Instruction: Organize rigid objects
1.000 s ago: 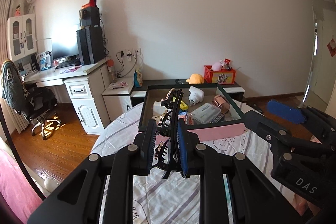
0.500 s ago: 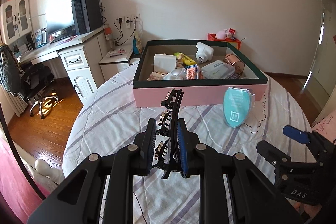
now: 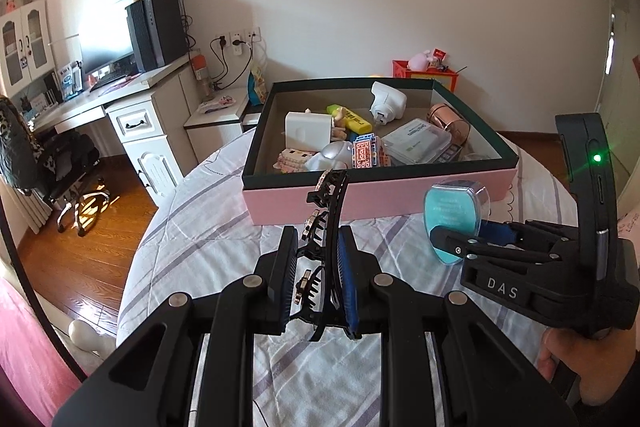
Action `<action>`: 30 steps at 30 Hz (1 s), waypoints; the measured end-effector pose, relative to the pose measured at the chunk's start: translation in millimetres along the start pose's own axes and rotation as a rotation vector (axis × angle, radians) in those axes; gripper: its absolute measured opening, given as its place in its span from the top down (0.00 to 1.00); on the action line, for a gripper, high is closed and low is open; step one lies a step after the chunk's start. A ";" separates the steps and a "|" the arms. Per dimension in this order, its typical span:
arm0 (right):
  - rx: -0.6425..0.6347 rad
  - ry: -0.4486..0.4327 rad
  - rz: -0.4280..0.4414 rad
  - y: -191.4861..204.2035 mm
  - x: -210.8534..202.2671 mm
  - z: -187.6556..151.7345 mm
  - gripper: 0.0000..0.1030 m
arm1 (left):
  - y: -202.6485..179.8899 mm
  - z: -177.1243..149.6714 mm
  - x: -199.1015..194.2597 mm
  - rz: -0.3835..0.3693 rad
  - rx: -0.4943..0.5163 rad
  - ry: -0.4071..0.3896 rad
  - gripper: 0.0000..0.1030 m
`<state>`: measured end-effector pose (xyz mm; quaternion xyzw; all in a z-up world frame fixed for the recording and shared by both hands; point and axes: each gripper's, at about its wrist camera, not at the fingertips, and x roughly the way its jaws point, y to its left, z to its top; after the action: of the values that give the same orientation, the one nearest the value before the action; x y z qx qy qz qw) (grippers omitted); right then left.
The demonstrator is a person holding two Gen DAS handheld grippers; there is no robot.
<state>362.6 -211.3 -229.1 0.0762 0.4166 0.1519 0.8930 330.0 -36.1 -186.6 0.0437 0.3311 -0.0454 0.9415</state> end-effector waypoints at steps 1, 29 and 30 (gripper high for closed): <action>-0.010 -0.010 0.000 0.8 -2.0 -1.0 0.62 | -1.4 1.0 0.6 -0.002 0.002 -0.003 0.80; -0.099 -0.120 -0.063 -4.4 12.7 117.6 0.62 | -7.3 121.9 136.8 -0.046 0.059 0.077 0.81; -0.098 -0.117 -0.065 -4.7 18.7 120.2 0.62 | -6.7 123.5 145.1 -0.053 0.053 0.092 0.81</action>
<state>467.2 -210.6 -166.7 0.0275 0.3581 0.1384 0.9230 518.5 -64.9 -182.1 0.0617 0.3738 -0.0769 0.9222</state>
